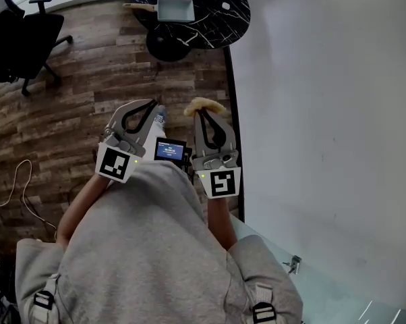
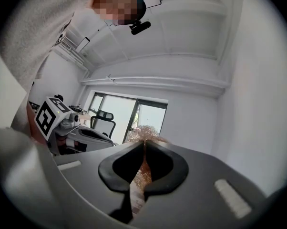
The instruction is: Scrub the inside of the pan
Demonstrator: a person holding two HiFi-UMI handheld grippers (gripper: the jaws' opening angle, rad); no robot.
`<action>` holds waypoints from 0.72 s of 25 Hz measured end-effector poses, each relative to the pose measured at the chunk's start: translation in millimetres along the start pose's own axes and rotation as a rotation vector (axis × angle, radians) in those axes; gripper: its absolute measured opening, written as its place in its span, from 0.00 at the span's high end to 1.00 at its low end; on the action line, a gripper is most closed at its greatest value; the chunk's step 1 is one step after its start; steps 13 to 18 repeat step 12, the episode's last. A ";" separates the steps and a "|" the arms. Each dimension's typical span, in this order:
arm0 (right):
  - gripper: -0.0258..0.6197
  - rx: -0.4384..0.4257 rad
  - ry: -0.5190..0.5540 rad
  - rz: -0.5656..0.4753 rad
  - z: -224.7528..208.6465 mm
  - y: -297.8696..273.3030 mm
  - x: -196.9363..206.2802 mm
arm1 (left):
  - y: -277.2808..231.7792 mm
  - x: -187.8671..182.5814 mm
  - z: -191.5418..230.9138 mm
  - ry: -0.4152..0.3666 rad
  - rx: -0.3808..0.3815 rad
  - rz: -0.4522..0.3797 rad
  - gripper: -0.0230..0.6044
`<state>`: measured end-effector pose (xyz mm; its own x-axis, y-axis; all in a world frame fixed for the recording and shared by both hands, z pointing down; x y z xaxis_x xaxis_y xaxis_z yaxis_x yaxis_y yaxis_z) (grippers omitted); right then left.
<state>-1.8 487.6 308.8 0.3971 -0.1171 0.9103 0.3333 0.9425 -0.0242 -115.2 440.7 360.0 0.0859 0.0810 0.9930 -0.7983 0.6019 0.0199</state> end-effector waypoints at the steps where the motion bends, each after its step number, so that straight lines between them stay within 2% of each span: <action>1: 0.92 0.002 -0.001 -0.002 2.5 3.6 -1.9 | 3.9 0.5 -3.0 -0.004 0.000 -0.002 0.95; 12: 0.92 -0.014 -0.003 0.029 23.6 39.3 -4.8 | 29.9 6.6 -38.8 -0.005 0.008 -0.013 0.95; 18: 0.92 -0.014 -0.003 0.029 23.6 39.3 -4.8 | 29.9 6.6 -38.8 -0.005 0.008 -0.013 0.95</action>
Point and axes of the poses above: the fingertips, and each gripper's own axes: y backward along the fingers, z to its left, x out of its underside, the point moved 3 cm from there along y, backward along the fingers, and after that the axes turned 6 degrees about y, right-handed, at the moved point
